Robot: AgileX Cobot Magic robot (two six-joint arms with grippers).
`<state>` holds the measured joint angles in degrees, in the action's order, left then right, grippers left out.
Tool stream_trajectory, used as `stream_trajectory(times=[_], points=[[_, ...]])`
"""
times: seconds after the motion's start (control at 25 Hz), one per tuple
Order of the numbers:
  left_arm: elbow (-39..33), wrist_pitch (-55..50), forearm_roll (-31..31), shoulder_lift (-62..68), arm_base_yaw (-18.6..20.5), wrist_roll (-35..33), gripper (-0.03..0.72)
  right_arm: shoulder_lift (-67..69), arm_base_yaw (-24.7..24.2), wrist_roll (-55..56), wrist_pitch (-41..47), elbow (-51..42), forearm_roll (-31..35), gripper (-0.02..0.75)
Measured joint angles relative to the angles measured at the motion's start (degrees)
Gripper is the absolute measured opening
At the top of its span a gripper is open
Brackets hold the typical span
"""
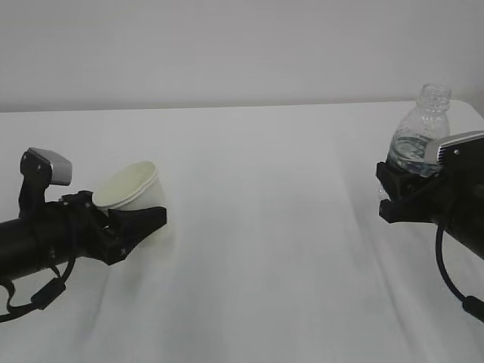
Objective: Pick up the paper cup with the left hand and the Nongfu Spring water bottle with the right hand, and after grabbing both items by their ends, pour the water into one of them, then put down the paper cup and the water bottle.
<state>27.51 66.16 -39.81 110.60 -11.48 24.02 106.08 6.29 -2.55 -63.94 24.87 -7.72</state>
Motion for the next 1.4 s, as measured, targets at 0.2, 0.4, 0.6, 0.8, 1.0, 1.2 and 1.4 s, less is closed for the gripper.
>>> stream_trajectory(times=[0.2, 0.4, 0.6, 0.8, 1.0, 1.2, 1.4], points=[[0.00, -0.02, -4.38, -0.34, 0.00, 1.03, 0.456, 0.00, 0.00, 0.09, 0.00, 0.00, 0.12, 0.392], [0.00, -0.02, -9.76, -0.60, -0.21, 1.17, 0.456, 0.00, 0.00, 0.09, 0.00, 0.00, -0.01, 0.392], [0.60, -0.12, -10.77, -0.70, -2.59, 1.20, 0.456, 0.00, 0.00, 0.09, 0.00, 0.00, -1.95, 0.392], [4.67, -0.12, -11.21, -0.70, -6.47, 1.20, 0.456, 0.00, 0.00, 0.09, 0.00, 0.00, -2.15, 0.392], [9.49, -2.60, -11.63, -0.70, -11.58, 1.30, 0.456, -0.12, 0.00, 0.09, 0.00, 0.00, -2.15, 0.391], [13.30, -8.15, -11.98, -0.70, -15.30, 1.42, 0.455, -1.90, 0.00, 0.09, 3.00, 0.00, -2.15, 0.391], [16.51, -13.75, -14.17, -0.70, -17.79, 2.64, 0.442, -4.45, 0.00, 0.09, 6.49, -0.13, -2.21, 0.391]])
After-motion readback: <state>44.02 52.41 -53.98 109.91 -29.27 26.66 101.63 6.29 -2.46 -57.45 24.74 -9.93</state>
